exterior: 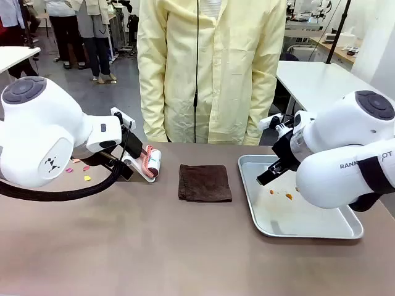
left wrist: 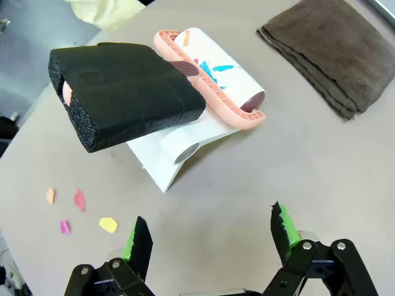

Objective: Clean the surface of the table.
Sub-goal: Hold the Lint Roller with your left hand and the towel with your right hand.

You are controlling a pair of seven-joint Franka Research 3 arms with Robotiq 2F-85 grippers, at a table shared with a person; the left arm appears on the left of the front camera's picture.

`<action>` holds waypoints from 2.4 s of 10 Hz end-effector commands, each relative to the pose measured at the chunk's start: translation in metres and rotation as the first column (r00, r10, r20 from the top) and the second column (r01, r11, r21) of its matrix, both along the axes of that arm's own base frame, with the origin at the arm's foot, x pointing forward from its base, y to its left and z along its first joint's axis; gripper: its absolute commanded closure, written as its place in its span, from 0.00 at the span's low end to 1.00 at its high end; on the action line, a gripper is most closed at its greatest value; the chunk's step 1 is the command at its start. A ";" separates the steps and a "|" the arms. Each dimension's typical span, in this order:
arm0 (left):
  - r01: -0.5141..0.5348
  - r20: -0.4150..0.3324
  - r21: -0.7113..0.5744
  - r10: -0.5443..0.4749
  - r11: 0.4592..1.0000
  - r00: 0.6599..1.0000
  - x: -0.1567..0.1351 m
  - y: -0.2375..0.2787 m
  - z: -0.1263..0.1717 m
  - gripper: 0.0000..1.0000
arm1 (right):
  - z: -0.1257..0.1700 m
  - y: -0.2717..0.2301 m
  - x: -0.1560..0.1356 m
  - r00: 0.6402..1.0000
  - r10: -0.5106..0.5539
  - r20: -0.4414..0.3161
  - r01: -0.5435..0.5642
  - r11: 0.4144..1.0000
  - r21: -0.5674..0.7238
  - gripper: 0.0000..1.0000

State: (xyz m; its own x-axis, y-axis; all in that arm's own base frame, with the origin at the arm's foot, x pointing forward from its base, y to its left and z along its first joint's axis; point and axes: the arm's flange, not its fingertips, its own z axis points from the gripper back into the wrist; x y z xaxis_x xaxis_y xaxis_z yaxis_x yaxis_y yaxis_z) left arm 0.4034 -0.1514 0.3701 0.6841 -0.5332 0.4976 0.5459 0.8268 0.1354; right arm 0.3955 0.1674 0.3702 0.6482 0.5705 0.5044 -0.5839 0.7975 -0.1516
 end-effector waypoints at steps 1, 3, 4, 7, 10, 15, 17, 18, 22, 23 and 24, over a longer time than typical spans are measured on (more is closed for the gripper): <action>0.000 0.000 0.000 0.000 1.000 1.000 0.000 0.000 0.000 0.00 | 0.000 0.000 0.000 1.000 0.000 0.000 0.000 1.000 0.000 0.00; 0.000 0.000 0.000 0.000 1.000 1.000 0.000 0.000 0.000 0.00 | 0.000 0.000 0.000 1.000 0.000 0.000 0.000 1.000 0.000 0.00; 0.000 0.000 0.000 0.000 1.000 1.000 0.000 0.000 0.000 0.00 | 0.000 0.000 0.000 1.000 0.000 0.000 0.000 1.000 0.000 0.00; 0.000 0.000 0.000 0.000 1.000 1.000 0.000 0.000 0.000 0.00 | 0.000 0.000 0.000 1.000 0.000 0.000 0.000 1.000 0.000 0.00; 0.000 0.000 0.000 0.000 1.000 1.000 0.000 0.000 0.000 0.00 | 0.000 0.000 0.000 1.000 0.000 0.000 0.000 1.000 0.000 0.00; 0.000 0.000 0.000 0.000 1.000 1.000 0.000 0.000 0.000 0.00 | 0.000 0.000 0.000 1.000 0.000 0.000 0.000 1.000 0.000 0.00; -0.038 0.027 0.082 0.035 0.996 0.999 0.001 -0.001 0.009 0.00 | 0.004 -0.004 -0.003 0.990 -0.048 -0.136 0.059 0.996 0.074 0.00; -0.135 0.055 0.170 0.127 0.976 0.990 -0.002 0.000 0.022 0.00 | 0.013 -0.009 -0.014 0.976 -0.024 -0.217 0.066 0.979 0.191 0.00; -0.469 -0.043 0.380 0.522 0.797 0.852 -0.001 -0.015 0.091 0.00 | 0.035 -0.059 -0.080 0.921 -0.013 -0.389 0.232 0.820 0.523 0.00; -0.341 0.136 0.294 0.314 0.893 0.940 -0.007 0.035 0.064 0.00 | 0.031 -0.069 -0.080 0.875 -0.145 -0.461 0.374 0.807 0.456 0.00; -0.341 0.136 0.294 0.314 0.893 0.940 -0.007 0.035 0.064 0.00 | 0.057 -0.018 -0.043 0.921 0.029 -0.388 0.172 0.864 0.473 0.00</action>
State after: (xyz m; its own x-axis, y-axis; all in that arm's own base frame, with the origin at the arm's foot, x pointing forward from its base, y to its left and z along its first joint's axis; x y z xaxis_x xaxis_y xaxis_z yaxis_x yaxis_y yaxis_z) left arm 0.3912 -0.1331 0.4477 0.8588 -0.3717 0.3525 0.1751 0.8597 0.4798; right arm 0.3578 0.1198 0.4325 0.9025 0.1751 0.3935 -0.3752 0.7683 0.5186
